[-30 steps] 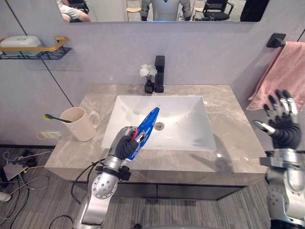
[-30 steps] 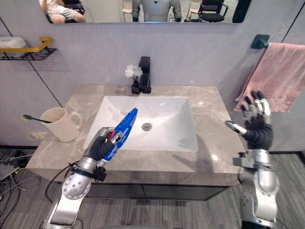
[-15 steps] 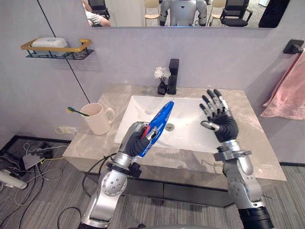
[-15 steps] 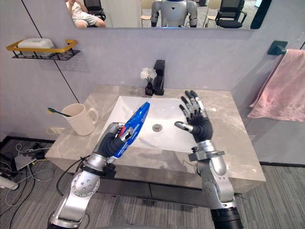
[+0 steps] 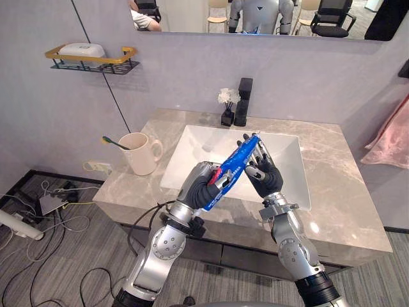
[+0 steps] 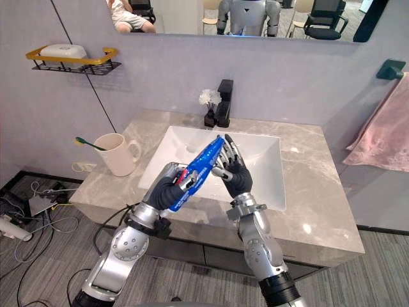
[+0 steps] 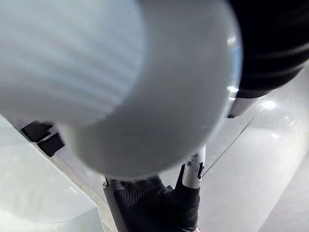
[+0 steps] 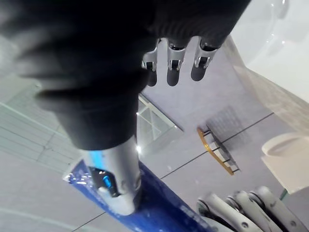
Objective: Organize washtable
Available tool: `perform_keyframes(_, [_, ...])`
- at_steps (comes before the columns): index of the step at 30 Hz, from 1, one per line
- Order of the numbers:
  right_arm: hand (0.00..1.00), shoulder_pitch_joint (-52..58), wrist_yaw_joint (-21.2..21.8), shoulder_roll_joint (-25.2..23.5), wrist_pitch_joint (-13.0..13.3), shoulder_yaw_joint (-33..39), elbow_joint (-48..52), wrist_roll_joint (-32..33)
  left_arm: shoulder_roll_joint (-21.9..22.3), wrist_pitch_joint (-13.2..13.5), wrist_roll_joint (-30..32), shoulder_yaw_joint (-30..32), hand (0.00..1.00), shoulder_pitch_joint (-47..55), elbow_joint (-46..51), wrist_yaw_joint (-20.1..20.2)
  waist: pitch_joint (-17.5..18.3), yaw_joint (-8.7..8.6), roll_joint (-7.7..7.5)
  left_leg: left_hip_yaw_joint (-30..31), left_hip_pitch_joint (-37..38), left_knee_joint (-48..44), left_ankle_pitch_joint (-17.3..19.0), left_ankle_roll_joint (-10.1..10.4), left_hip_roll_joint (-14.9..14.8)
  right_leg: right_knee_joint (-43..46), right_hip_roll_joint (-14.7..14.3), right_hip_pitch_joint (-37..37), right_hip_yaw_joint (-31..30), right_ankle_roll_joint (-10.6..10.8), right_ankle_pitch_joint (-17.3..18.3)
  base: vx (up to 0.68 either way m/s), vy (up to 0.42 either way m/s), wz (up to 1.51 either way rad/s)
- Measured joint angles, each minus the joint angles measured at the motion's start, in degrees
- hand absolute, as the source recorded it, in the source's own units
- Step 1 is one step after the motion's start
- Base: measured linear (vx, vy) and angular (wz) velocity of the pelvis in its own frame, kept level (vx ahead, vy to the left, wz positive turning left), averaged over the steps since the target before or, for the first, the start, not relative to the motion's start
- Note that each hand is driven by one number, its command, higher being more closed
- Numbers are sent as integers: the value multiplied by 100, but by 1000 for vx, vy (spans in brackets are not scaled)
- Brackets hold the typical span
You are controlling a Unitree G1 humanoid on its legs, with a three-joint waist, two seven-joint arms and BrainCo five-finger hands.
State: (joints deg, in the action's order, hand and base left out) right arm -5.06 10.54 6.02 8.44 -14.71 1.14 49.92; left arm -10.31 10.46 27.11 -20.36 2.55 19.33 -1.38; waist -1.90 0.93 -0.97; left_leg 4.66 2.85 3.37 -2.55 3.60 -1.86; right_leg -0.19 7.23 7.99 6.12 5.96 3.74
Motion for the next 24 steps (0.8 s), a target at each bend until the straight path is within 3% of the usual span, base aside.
perform_keyframes(5, [0, -69, -1, -22, 1, -240, -33, 174, -1, 2, -11, -50, 100, -2, -129, -34, 53, 0, -97, -6, 17, 52, -29, -4, -1, -4, 1, -10, -1, -2, -1, -13, -2, 0])
perform_keyframes(14, [0, -302, 69, -56, 11, -613, -33, 336, 1, -7, -7, -257, 100, -2, -440, -14, 60, -2, -110, -8, 26, 59, -32, -3, -4, -12, -2, -9, -11, -3, -2, 0, 0, 0])
perform_keyframes(15, [100, -311, 68, -59, 11, -639, -33, 351, 3, -6, -8, -268, 100, -2, -455, -14, 59, -4, -111, -8, 26, 59, -32, -3, -5, -12, -2, -9, -12, -4, -2, 0, 0, 0])
perform_keyframes(24, [100, -317, 66, -61, 11, -740, -33, 357, 5, -7, -49, -268, 100, 0, -548, -121, 72, 0, -153, -22, 31, 62, -32, -3, -7, -12, -3, -9, -17, -4, -2, 0, 0, 0])
